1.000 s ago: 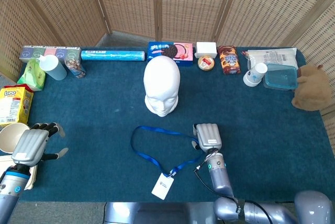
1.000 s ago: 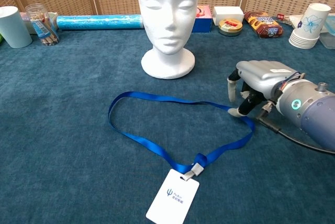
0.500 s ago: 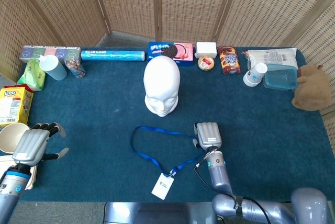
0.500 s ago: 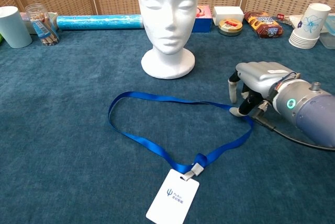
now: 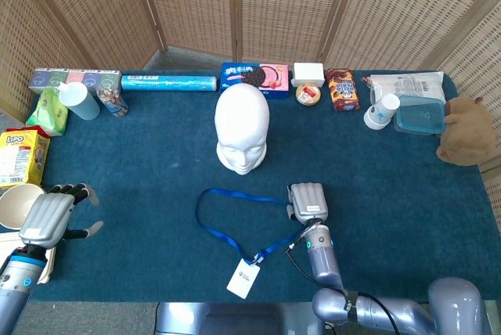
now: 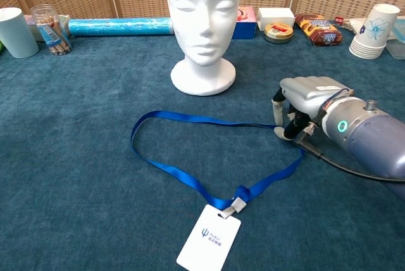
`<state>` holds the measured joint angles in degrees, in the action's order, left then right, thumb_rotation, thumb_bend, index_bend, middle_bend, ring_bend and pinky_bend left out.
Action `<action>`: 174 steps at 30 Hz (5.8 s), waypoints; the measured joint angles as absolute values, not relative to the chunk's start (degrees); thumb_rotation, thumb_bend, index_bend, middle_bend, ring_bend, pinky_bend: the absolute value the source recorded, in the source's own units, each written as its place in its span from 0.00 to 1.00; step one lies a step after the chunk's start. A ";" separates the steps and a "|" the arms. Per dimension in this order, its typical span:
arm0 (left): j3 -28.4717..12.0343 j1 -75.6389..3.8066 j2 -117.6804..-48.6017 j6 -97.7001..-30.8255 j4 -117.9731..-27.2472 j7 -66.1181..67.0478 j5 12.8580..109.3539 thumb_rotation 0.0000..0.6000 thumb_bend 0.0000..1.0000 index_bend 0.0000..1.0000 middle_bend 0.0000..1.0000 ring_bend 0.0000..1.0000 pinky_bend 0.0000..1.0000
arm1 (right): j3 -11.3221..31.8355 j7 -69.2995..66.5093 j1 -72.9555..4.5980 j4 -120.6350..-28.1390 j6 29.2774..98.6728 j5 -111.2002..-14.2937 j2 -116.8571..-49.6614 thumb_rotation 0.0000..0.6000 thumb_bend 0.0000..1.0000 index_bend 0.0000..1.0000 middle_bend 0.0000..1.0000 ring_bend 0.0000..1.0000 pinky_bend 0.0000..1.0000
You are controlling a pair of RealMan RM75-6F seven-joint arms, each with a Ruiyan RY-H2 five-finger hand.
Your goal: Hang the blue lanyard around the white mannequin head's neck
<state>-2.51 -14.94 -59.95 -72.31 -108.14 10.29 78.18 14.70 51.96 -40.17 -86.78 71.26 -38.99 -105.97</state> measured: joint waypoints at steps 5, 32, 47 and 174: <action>-2.45 -15.00 -60.10 -72.12 -107.77 10.05 78.05 0.88 0.22 0.46 0.37 0.35 0.28 | 14.72 52.51 -40.63 -86.90 71.54 -38.38 -106.13 0.90 0.45 0.55 0.92 1.00 1.00; -6.47 -28.01 -65.60 -58.47 -105.82 23.97 69.34 0.85 0.22 0.46 1.00 1.00 0.95 | 14.28 51.35 -41.36 -91.36 72.64 -38.37 -105.03 0.91 0.47 0.59 0.92 1.00 1.00; -9.02 -40.36 -76.79 -57.15 -107.17 42.35 45.82 0.84 0.24 0.48 1.00 1.00 1.00 | 13.34 48.98 -41.42 -92.42 71.22 -38.79 -104.24 0.92 0.47 0.59 0.93 1.00 1.00; -11.00 -55.72 -98.56 -64.53 -86.82 51.88 19.79 0.87 0.44 0.60 1.00 1.00 1.00 | 12.97 40.52 -41.26 -93.36 67.83 -34.83 -100.23 1.00 0.48 0.61 0.94 1.00 1.00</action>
